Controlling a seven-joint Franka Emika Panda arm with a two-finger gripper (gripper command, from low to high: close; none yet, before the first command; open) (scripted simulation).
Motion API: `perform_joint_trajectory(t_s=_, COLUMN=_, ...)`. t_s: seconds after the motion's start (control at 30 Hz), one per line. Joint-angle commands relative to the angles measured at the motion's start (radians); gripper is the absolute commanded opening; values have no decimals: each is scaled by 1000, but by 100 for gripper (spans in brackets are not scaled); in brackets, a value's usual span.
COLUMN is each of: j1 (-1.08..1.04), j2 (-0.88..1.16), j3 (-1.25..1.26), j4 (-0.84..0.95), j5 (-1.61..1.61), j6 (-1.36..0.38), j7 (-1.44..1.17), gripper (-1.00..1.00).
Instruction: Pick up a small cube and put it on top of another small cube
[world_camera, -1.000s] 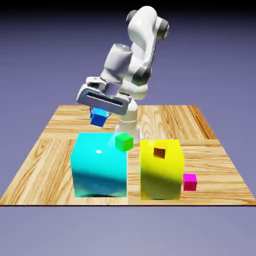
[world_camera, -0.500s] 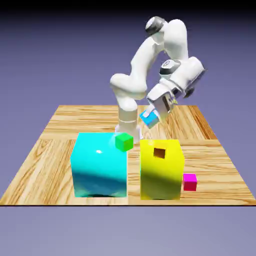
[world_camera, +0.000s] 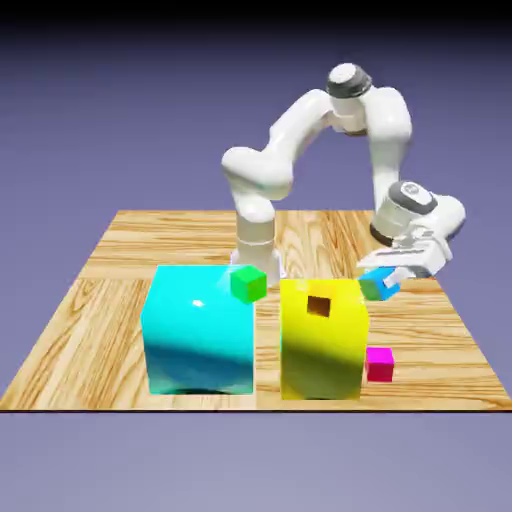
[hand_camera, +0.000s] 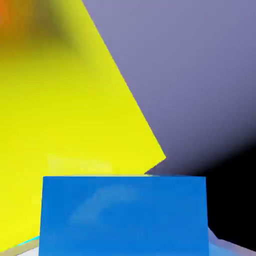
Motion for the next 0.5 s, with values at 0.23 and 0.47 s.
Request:
perform_joint_trajectory(t_s=0.23, j1=-14, j2=-114, j3=232, j4=35, j5=-108, j6=24, j7=-56, gripper=-100)
perform_joint_trajectory(t_s=0.47, j1=-91, j2=-183, j3=245, j4=54, j5=-125, j6=104, j7=-23, gripper=100)
